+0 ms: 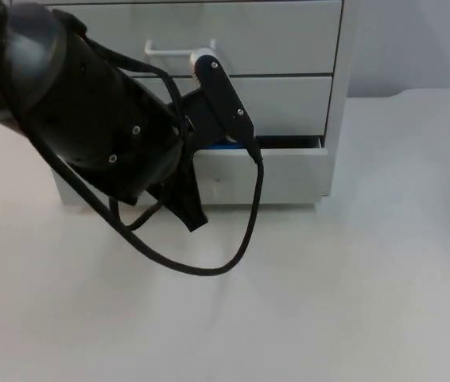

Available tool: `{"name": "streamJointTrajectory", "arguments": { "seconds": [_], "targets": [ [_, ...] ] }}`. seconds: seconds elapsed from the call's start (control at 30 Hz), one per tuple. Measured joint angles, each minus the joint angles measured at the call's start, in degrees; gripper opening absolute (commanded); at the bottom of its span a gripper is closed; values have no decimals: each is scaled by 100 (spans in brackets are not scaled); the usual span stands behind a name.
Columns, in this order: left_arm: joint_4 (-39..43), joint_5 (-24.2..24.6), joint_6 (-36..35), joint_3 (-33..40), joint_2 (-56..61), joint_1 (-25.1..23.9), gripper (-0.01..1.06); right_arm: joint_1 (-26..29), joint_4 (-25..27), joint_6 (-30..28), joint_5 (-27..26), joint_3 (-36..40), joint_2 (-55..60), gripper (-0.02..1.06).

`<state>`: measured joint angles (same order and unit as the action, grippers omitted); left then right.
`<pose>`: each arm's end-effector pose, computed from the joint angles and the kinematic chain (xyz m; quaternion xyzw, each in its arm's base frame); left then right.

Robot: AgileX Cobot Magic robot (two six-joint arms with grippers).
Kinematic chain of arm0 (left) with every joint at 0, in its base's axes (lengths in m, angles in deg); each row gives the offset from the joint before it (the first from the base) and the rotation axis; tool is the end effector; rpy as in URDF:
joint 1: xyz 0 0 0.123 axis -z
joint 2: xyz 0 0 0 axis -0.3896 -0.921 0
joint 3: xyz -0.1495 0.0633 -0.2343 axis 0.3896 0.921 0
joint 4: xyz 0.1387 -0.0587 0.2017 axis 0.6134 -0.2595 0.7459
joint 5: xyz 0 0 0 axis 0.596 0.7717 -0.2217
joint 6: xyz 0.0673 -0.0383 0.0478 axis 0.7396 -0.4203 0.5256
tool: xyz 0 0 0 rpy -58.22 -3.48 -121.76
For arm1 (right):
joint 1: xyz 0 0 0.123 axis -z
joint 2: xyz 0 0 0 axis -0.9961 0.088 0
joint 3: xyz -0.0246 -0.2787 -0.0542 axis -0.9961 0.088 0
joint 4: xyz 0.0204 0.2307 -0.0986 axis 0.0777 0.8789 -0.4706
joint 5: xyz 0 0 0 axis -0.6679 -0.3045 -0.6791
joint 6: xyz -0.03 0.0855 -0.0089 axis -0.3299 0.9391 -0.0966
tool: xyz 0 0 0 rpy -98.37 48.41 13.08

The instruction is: Open the drawer with the left hand, place the block into the drawer with the right hand, then close the drawer with the left hand.

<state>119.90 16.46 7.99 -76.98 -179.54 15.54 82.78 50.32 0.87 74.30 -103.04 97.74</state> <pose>0.3255 -0.1950 0.1116 0.4274 0.7910 0.2439 0.3636 0.2622 0.0099 0.2483 0.0038 0.9758 0.0091 0.2183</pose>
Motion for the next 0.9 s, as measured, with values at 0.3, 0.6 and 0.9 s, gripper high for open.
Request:
{"name": "streamJointTrajectory", "arguments": {
  "seconds": [0.3,0.6,0.9],
  "targets": [
    [124,386,0,-326,-369,14,0,0,0,0,-10,0,0,77],
    [101,567,0,-499,-512,45,0,0,0,0,-10,0,0,77],
    [-512,914,563,-492,-534,260,0,0,0,-11,-109,0,0,77]
  ]
}}
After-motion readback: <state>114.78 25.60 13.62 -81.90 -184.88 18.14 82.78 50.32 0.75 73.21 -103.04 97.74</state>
